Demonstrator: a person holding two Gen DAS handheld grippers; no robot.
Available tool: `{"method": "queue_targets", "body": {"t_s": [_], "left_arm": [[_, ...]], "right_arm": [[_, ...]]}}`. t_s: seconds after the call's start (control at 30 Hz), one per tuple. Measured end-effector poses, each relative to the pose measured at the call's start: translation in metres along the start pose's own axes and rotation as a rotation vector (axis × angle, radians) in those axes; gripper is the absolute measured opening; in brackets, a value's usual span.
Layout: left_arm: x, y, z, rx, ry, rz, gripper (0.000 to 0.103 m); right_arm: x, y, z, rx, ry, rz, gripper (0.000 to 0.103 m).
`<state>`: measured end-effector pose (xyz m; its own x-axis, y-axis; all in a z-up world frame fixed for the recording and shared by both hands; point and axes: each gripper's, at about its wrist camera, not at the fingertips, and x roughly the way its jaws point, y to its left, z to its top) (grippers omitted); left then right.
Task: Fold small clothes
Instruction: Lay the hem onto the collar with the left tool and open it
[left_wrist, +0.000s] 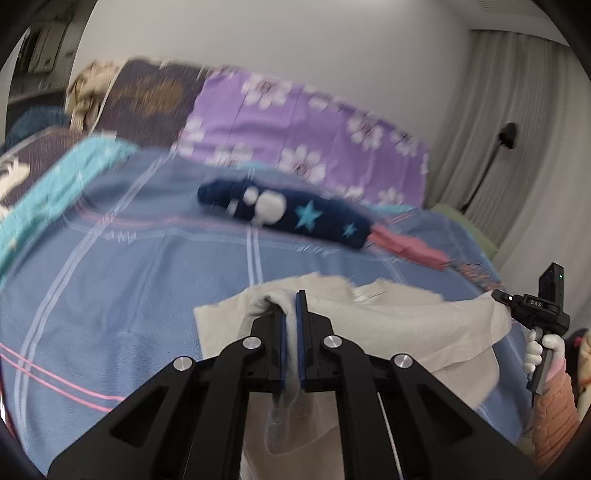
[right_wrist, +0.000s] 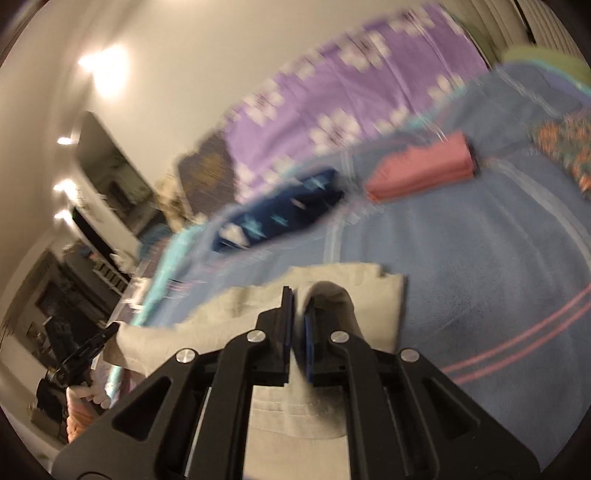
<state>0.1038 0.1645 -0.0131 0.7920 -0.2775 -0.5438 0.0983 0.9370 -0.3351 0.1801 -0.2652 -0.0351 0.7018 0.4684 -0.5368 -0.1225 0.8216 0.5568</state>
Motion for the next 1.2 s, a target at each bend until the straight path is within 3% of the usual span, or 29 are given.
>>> {"method": "queue_targets", "body": {"t_s": [0.1, 0.2, 0.37, 0.5, 0.57, 0.67, 0.77, 0.8, 0.9, 0.97, 1.0, 1.03, 1.07, 1.1, 1.13, 1.2], "left_arm": [[0.049, 0.024, -0.011, -0.070, 0.112, 0.024, 0.004], [0.069, 0.039, -0.027, -0.100, 0.163, 0.026, 0.006], [0.050, 0.045, -0.036, -0.099, 0.162, 0.001, 0.017], [0.038, 0.037, -0.046, -0.060, 0.202, -0.039, 0.017], [0.035, 0.032, -0.048, -0.050, 0.224, -0.045, 0.004], [0.030, 0.031, -0.036, -0.115, 0.208, -0.076, 0.003], [0.031, 0.038, -0.006, -0.197, 0.131, -0.100, 0.001], [0.033, 0.043, 0.006, -0.217, 0.099, -0.080, 0.001], [0.055, 0.065, 0.036, -0.240, 0.016, 0.092, 0.001], [0.066, 0.075, 0.038, -0.270, 0.031, 0.133, 0.001], [0.066, 0.076, 0.034, -0.270, 0.039, 0.096, 0.002], [0.062, 0.075, 0.030, -0.246, 0.036, 0.076, 0.011], [0.058, 0.070, 0.025, -0.208, 0.036, 0.073, 0.025], [0.053, 0.064, 0.016, -0.161, 0.051, 0.084, 0.031], [0.049, 0.060, 0.008, -0.129, 0.081, 0.088, 0.037], [0.042, 0.053, -0.004, -0.098, 0.141, 0.072, 0.037]], "right_arm": [[0.041, -0.021, -0.006, 0.037, 0.085, -0.055, 0.008], [0.051, -0.031, -0.016, 0.047, 0.114, -0.046, 0.010], [0.028, -0.027, -0.022, -0.002, 0.128, -0.020, 0.019], [0.012, -0.017, -0.036, -0.081, 0.161, -0.013, 0.018], [0.011, -0.012, -0.040, -0.109, 0.173, -0.006, 0.009], [0.002, -0.007, -0.025, -0.069, 0.114, 0.051, 0.005], [0.001, -0.010, 0.014, 0.011, 0.013, 0.082, 0.004], [0.009, -0.014, 0.032, 0.039, -0.014, 0.044, 0.002], [0.039, -0.029, 0.058, 0.063, 0.010, -0.118, 0.006], [0.050, -0.035, 0.056, 0.070, 0.056, -0.153, 0.007], [0.048, -0.034, 0.051, 0.049, 0.060, -0.127, 0.007], [0.045, -0.033, 0.047, 0.018, 0.058, -0.114, 0.009], [0.037, -0.031, 0.041, -0.031, 0.051, -0.117, 0.013], [0.030, -0.030, 0.035, -0.073, 0.050, -0.128, 0.023], [0.023, -0.031, 0.029, -0.101, 0.061, -0.137, 0.026], [0.014, -0.034, 0.020, -0.104, 0.092, -0.127, 0.027]]}}
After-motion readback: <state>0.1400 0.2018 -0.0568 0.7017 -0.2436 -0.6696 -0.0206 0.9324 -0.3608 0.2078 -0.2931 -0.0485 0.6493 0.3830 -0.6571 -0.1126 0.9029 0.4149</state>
